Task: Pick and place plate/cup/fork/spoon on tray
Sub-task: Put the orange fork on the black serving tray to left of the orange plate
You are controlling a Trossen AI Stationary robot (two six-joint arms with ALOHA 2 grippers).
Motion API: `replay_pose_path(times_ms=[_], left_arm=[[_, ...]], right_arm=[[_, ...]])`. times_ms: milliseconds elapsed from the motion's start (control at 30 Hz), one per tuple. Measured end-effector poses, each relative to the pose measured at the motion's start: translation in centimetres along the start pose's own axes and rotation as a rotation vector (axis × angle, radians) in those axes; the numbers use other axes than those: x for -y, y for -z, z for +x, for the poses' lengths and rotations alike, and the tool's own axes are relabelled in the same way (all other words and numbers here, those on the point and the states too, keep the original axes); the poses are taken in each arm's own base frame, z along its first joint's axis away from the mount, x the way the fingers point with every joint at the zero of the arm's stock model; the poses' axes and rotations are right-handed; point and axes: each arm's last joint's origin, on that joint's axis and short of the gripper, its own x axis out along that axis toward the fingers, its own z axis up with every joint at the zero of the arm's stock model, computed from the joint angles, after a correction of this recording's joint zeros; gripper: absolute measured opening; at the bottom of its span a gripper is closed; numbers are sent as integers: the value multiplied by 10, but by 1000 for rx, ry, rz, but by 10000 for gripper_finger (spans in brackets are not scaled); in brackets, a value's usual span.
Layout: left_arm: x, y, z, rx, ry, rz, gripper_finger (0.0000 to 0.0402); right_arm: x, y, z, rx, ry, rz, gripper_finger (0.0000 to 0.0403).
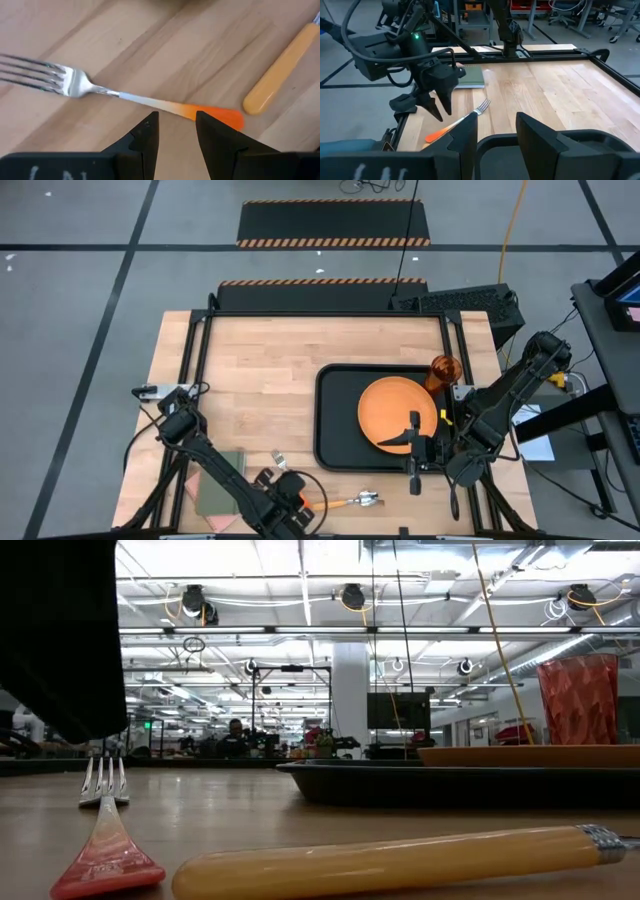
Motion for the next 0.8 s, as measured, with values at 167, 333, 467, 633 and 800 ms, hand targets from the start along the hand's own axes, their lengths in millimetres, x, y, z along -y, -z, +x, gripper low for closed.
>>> replay_pose_path(times_ms=[167,333,467,633,800], left_arm=[[0,-1,0,0,-5,-37,131],[-1,-12,5,4,-18,-104,131],[-2,-19,8,-37,-28,-197,131],[-2,-21,9,-42,-26,-150,131],[-1,-21,9,-64,-22,-151,131]], right_arm=[[1,0,1,0,5,2,130],[1,-1,1,0,8,2,130],[1,0,1,0,7,2,130],[1,0,1,0,3,3,130],[1,-1,1,2,5,-13,130]])
